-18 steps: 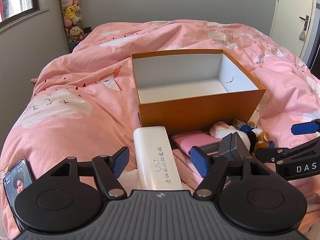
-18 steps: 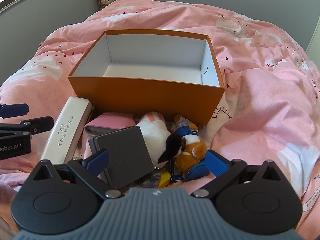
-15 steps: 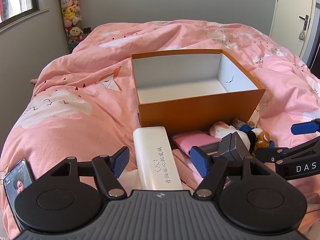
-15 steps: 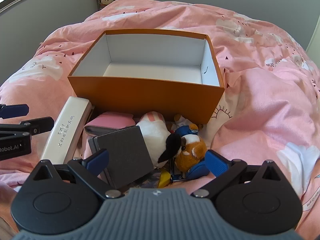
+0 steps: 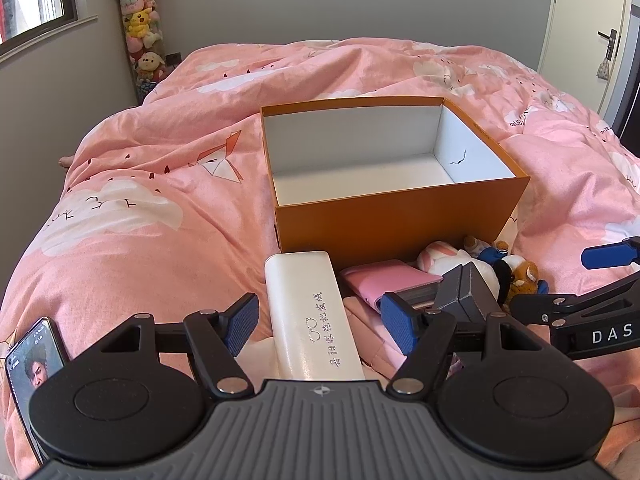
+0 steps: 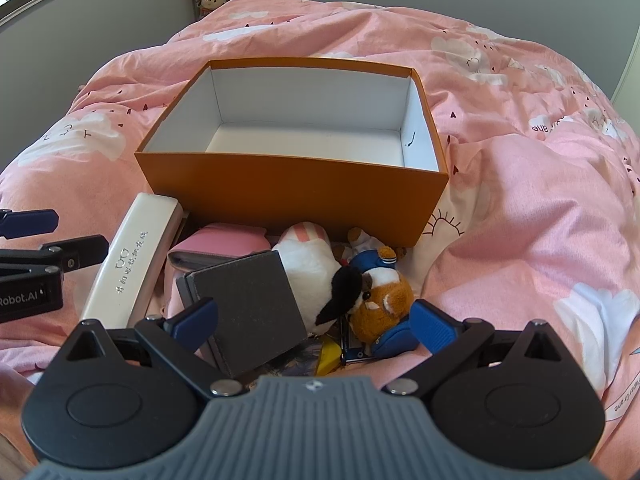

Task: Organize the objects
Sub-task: 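Reach the left tool to the white glasses box while the right tool reaches the gold cube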

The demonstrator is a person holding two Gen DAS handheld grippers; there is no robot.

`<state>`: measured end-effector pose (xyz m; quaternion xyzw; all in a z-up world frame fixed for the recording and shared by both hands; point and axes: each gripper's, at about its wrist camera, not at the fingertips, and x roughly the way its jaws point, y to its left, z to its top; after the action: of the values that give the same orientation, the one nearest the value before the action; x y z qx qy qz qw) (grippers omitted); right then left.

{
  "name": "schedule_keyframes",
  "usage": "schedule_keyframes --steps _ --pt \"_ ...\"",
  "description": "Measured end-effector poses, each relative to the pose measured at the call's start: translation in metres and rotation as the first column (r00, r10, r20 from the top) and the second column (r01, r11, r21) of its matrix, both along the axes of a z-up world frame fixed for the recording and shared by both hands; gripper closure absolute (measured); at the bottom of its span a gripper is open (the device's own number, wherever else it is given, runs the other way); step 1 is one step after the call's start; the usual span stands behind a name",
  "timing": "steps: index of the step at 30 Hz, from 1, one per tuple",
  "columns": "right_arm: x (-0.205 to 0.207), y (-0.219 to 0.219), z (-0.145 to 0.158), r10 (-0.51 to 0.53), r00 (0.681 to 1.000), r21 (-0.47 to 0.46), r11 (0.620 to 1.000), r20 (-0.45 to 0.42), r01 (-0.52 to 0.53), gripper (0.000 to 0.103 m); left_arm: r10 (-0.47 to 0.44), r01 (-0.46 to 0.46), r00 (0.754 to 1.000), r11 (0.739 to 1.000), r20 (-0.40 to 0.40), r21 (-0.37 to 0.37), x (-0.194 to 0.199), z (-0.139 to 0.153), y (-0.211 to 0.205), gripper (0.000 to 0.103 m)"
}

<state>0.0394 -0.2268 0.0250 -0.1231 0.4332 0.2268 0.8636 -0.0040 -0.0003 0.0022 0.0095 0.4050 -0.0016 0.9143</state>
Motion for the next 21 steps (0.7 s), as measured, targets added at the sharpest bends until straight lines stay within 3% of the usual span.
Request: schedule_keyframes --steps 11,16,19,21 --pt "0.002 0.001 0.002 0.018 1.000 0.005 1.000 -0.003 -0.018 0.001 0.007 -0.007 1.000 0.999 -0.016 -0.043 0.003 0.000 0.009 0.025" --pt "0.011 0.010 0.012 0.063 0.998 0.019 0.998 0.024 -0.063 0.021 0.013 -0.022 0.997 0.993 -0.079 -0.117 0.012 0.001 0.030 0.035" --pt "0.017 0.022 0.016 0.105 0.994 0.042 0.993 0.021 -0.106 0.031 0.011 -0.037 0.992 0.979 -0.128 -0.202 0.020 -0.002 0.043 0.036" --pt "0.024 0.031 0.017 0.142 0.990 0.070 0.988 -0.011 -0.141 0.040 0.001 -0.035 0.988 0.975 -0.156 -0.218 0.026 -0.003 0.046 0.036"
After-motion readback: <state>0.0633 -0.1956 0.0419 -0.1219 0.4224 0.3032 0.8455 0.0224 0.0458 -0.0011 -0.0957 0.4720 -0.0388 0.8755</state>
